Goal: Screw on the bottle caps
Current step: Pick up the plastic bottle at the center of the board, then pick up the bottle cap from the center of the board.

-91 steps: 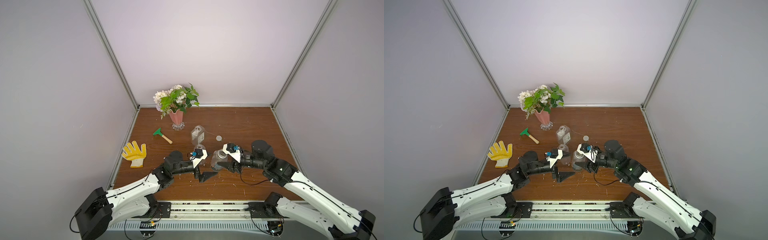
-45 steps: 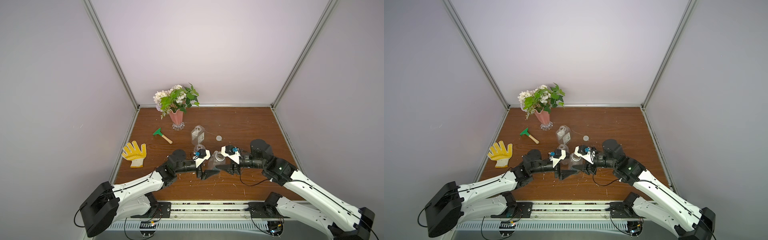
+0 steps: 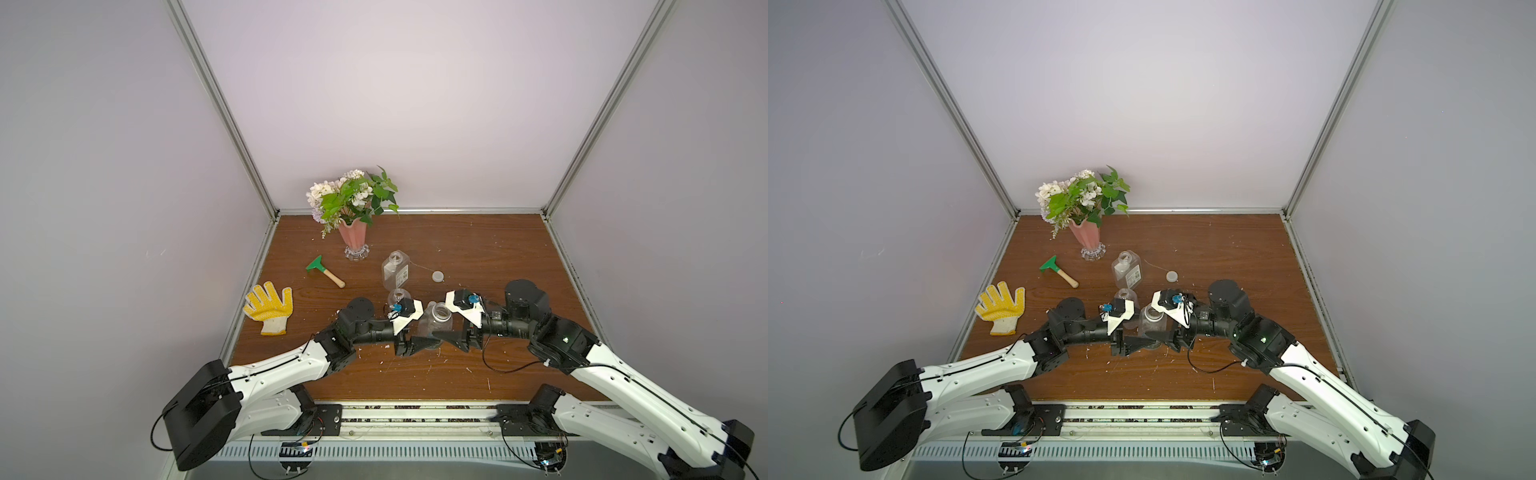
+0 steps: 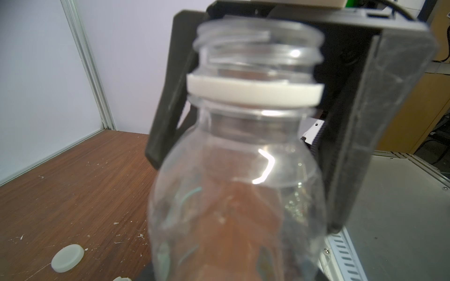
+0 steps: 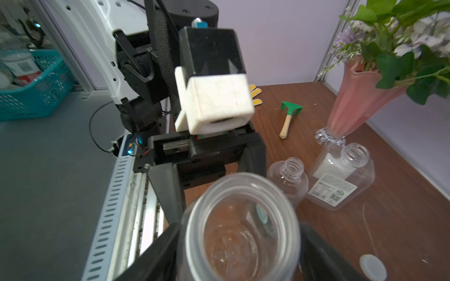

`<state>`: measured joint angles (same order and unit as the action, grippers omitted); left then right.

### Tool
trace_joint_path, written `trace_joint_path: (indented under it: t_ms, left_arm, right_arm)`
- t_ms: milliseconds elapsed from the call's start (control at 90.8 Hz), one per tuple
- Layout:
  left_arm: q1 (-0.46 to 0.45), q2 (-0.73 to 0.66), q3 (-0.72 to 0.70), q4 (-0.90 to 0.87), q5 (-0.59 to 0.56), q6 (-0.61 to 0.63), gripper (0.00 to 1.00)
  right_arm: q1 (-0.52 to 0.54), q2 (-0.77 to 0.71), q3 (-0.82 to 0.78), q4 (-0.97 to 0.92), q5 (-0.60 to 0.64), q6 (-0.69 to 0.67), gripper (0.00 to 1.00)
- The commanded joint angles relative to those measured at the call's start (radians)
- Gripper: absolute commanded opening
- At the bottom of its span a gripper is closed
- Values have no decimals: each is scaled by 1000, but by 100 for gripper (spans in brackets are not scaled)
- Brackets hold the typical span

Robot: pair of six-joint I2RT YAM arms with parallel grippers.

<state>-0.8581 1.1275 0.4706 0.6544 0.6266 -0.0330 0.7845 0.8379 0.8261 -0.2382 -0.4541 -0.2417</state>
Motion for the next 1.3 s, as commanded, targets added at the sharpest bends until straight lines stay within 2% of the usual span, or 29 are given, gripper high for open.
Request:
trace_joint_path:
  t_ms: [0,165,352,440,561,649,771,870,1288]
  left_arm:
    - [-12,-33,-30,89,-72,-15,60]
    - [-12,-101,-84,134,-188,-36,57]
    - [-11,-181,-116,131,-263,-45,56]
    - [-12,-211,-120,127,-285,-51,54]
    - [-12,-236,-114,110,-284,-54,53]
    - [-11,-243,-111,103,-281,-58,55]
    - [-13,-242,-109,98,-262,-56,55]
    - [-12,-236,-103,93,-256,-55,54]
    - [-12,-213,-99,97,-252,-47,53]
  right_arm:
    - [2,-49,17,38,101,44,87]
    - [3,-145,-63,49,310,162,87]
    - [1,-282,-260,132,577,364,86]
    - [0,-289,-348,143,717,461,83]
    - [-11,-248,-456,201,816,552,80]
    - [-41,-187,-515,268,832,594,79]
    - [-129,-69,-562,356,744,646,74]
    - [-176,20,-565,388,721,656,70]
    - [-189,231,-537,479,672,620,64]
